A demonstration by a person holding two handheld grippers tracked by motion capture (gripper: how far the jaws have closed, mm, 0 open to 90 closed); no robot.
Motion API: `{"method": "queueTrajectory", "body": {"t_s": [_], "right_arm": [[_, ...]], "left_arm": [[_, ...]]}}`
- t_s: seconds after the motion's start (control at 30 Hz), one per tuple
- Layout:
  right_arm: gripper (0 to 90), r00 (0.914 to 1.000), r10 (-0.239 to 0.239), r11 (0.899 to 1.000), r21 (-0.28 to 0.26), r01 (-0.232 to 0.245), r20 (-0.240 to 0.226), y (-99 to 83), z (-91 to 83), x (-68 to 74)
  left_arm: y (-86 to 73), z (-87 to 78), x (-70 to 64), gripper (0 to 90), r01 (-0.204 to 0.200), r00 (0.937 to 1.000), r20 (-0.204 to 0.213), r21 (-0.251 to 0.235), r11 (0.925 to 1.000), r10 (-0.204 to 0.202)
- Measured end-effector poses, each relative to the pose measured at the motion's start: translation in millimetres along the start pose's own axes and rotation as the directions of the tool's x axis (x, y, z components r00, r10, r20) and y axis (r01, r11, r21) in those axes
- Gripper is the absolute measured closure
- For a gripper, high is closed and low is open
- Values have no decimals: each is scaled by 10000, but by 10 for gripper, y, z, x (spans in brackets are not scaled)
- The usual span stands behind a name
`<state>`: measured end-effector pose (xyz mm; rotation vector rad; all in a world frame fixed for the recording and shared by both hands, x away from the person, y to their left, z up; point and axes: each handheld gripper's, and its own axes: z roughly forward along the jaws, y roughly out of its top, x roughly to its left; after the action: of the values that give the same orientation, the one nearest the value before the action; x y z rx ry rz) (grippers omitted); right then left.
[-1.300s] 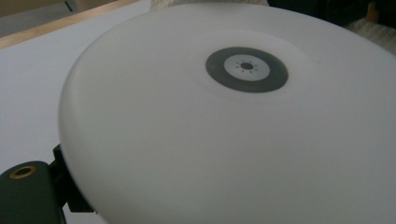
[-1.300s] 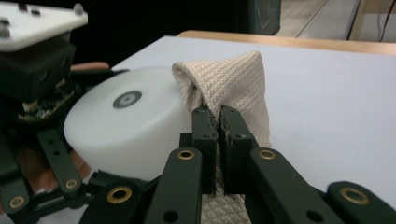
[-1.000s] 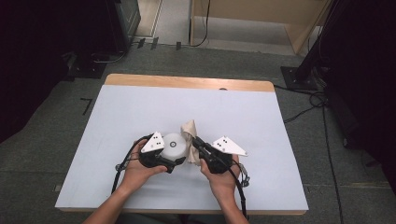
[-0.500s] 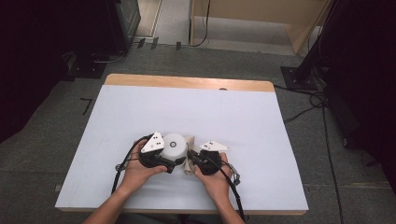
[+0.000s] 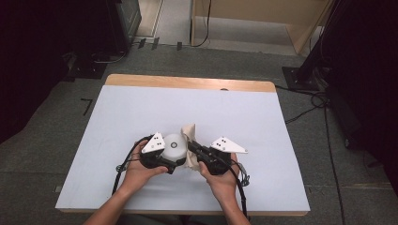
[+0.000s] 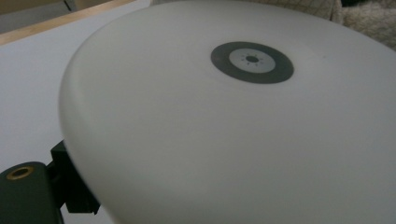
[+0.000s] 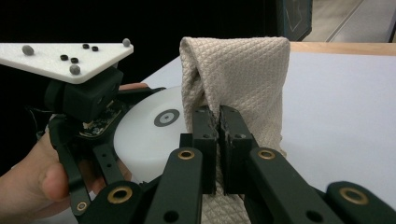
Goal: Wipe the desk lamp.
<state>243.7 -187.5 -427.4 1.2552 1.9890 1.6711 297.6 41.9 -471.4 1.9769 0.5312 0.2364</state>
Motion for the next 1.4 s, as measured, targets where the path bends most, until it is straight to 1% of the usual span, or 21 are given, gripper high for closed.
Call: {"method": "queueTrajectory", "body": {"t_s": [0.13, 0.2, 0.27, 0.33, 0.4, 0.47, 0.53, 0.6, 0.67, 0.73, 0.8, 0.87, 0.97, 1.03, 1.07, 1.13, 1.17, 1.23, 1.3, 1.33, 1.4], "right_arm": [[867, 9997, 150, 9984, 533, -160, 187, -109, 85, -58], [867, 9993, 261, 9941, 1048, -286, 256, -191, 157, -124], [867, 9987, 452, 9870, 1535, -485, 249, -275, 230, -195], [866, 9962, 847, 9734, 2117, -872, 208, -346, 295, -272], [866, 9940, 1079, 9631, 2459, -1095, 203, -411, 347, -326], [865, 9935, 1107, 9578, 2639, -1139, 267, -435, 368, -346], [864, 9937, 1093, 9589, 2607, -1124, 263, -439, 374, -357], [862, 9938, 1048, 9617, 2507, -1111, 383, -429, 361, -369], [861, 9929, 1027, 9650, 2360, -1143, 607, -412, 333, -404], [859, 9900, 1072, 9668, 2227, -1253, 919, -395, 294, -447], [859, 9884, 949, 9682, 2197, -1194, 1190, -381, 258, -496], [859, 9866, 815, 9704, 2144, -1108, 1411, -366, 225, -540], [857, 9823, 669, 9715, 2130, -1041, 1749, -345, 180, -597], [852, 9769, 444, 9710, 2209, -914, 2091, -338, 156, -633], [845, 9724, 287, 9709, 2251, -823, 2317, -335, 140, -658], [817, 9654, 50, 9700, 2334, -681, 2607, -331, 117, -698], [798, 9620, -5, 9708, 2311, -651, 2729, -329, 103, -722], [739, 9570, 91, 9711, 2257, -777, 2901, -312, 62, -764], [697, 9502, 185, 9757, 2020, -851, 3111, -274, 7, -790], [675, 9487, 240, 9784, 1877, -871, 3153, -246, -23, -793], [607, 9494, 246, 9825, 1676, -807, 3131, -179, -76, -783]], "left_arm": [[0, -3, 3, 65, -7, 10000, 7, 11, 10000, 7], [-1, 0, 0, 65, 2, 10000, -6, 10, 10000, -2], [-1, 0, 1, 65, 0, 10000, -2, 12, 10000, 0], [-1, 1, 0, 65, -6, 10000, -9, 12, 10000, 6], [0, 2, -2, 65, -6, 10000, -20, 15, 10000, 6], [-1, 0, -3, 65, -33, 10000, -31, 7, 10000, 33], [-11, -6, -17, 64, -9, 9998, -178, -86, 10000, 7], [-22, -23, -59, 63, 143, 9975, -693, -138, 9998, -152], [-16, -44, -112, 61, 310, 9900, -1373, -89, 9995, -319], [-18, -55, -152, 6, 453, 9826, -1797, -108, 9989, -465], [-23, -78, -194, 0, 787, 9744, -2086, -322, 9964, -837], [-15, -86, -255, 0, 980, 9626, -2498, -403, 9944, -1050], [12, -86, -362, 0, 1156, 9415, -3124, -526, 9919, -1263], [27, -79, -412, 0, 1219, 9281, -3480, -525, 9912, -1325], [30, -74, -422, 0, 1217, 9261, -3536, -507, 9913, -1318], [23, -68, -406, 35, 1172, 9259, -3569, -408, 9923, -1240], [16, -73, -386, 74, 1196, 9308, -3429, -425, 9919, -1269], [15, -83, -356, 82, 1097, 9381, -3258, -424, 9931, -1176], [30, -95, -310, 84, 909, 9496, -2991, -225, 9956, -935], [37, -98, -275, 84, 797, 9576, -2764, -168, 9967, -812], [47, -116, -180, 85, 651, 9727, -2231, -46, 9979, -645]]}}
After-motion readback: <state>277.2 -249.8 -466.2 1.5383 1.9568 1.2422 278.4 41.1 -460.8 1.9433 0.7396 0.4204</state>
